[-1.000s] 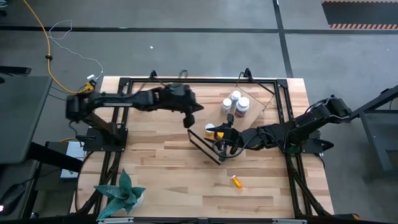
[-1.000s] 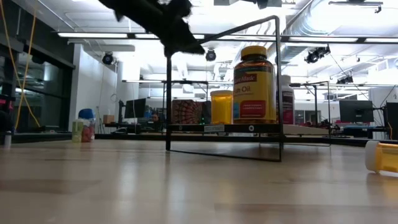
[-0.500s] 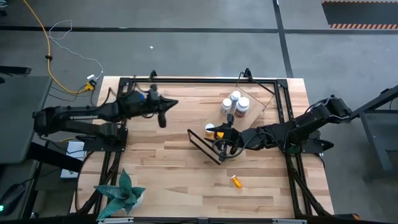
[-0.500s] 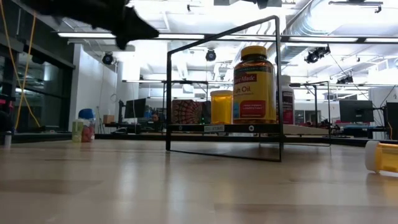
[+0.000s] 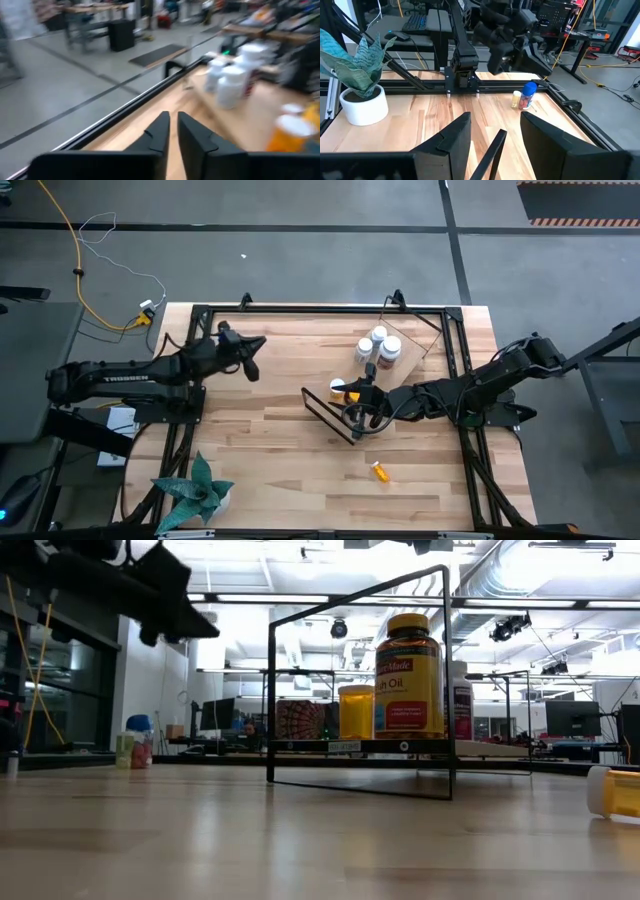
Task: Pick and place medicine bottles onto shelf by color
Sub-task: Put the blue medicine bottle on the shelf
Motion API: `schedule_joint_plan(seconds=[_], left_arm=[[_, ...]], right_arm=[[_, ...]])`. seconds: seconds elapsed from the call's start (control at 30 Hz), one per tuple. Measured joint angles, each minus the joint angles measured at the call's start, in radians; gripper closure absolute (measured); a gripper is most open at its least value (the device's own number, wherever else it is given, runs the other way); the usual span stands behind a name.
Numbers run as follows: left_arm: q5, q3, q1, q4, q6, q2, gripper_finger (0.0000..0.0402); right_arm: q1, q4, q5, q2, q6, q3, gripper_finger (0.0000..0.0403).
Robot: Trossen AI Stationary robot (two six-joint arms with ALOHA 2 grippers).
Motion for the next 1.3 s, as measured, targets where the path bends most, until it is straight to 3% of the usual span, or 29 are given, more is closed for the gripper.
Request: schedule_joint_plan(seconds=[0.27, 0.57, 0.83, 1.0, 1.07, 1.13, 1.23, 1.3], left_arm=[[-0.183, 0.0, 0.0, -0.175, -0.032, 0.0, 0.0244], [-0.169, 0.0, 0.0, -0.194, -0.034, 0.0, 0.011], [0.019, -0.001, 0.0, -0.209, -0.063, 0.001, 0.0085], [0.041, -0.001, 0.0, -0.177, -0.095, 0.006, 0.0085], [-0.007, 0.0, 0.0, -0.17, -0.123, 0.006, 0.0085], [-0.124, 0.005, 0.0, -0.189, -0.162, 0.008, 0.0085], [-0.341, 0.048, 0.001, -0.317, -0.265, 0.008, 0.0085], [-0.427, 0.086, 0.001, -0.434, -0.338, 0.008, 0.0085]], right_arm=[[0.0, 0.0, 0.0, 0.0, 0.001, 0.0, 0.0237], [0.0, 0.0, 0.0, 0.0, 0.001, 0.0, 0.0237], [0.0, 0.0, 0.0, 0.0, 0.001, 0.0, 0.0237], [0.0, 0.0, 0.0, 0.0, 0.001, 0.0, 0.0237], [-0.001, 0.0, 0.0, 0.0, 0.001, 0.0, 0.0237], [-0.001, 0.0, 0.0, 0.0, 0.001, 0.0, 0.0237], [-0.001, 0.0, 0.0, 0.0, 0.001, 0.0, 0.0237], [-0.004, 0.0, 0.0, 0.0, 0.001, 0.0, 0.0237]])
